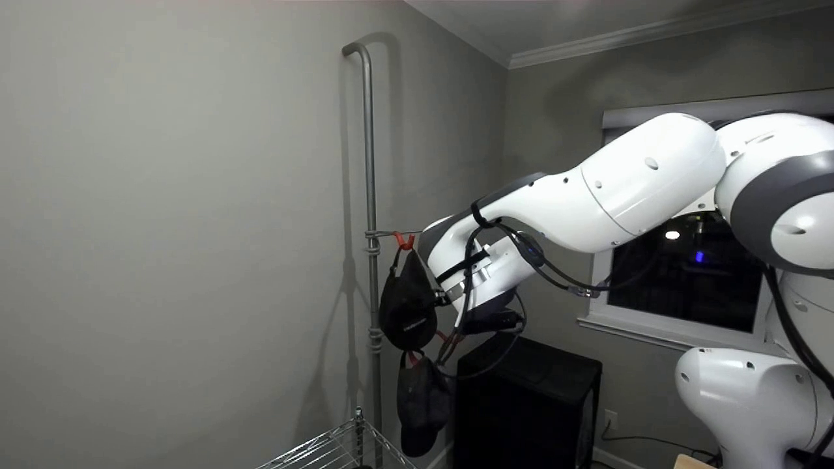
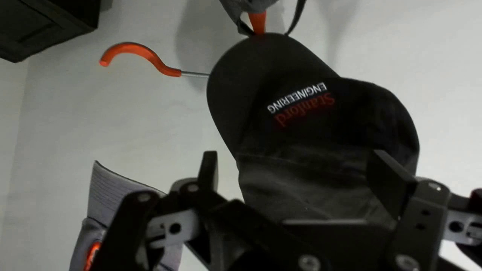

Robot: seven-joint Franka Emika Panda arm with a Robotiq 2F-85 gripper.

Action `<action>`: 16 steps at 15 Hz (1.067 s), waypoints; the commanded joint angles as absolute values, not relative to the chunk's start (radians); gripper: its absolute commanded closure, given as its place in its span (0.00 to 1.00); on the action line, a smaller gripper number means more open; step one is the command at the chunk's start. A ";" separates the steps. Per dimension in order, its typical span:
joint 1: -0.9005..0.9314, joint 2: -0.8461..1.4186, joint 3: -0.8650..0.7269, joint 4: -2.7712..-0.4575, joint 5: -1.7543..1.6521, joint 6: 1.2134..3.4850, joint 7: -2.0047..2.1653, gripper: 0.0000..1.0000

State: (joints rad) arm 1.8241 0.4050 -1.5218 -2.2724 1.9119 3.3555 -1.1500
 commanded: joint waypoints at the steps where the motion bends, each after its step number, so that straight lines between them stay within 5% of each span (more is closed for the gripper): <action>1: 1.960 0.537 -1.730 -2.292 1.940 3.165 -1.188 0.00; 7: 1.955 0.681 -1.880 -2.355 2.165 2.865 -1.425 0.00; 16: 1.784 0.894 -1.834 -2.471 2.296 2.456 -1.489 0.00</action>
State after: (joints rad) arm 1.8235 0.7957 -1.8502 -2.4403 2.2297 2.5603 -1.4689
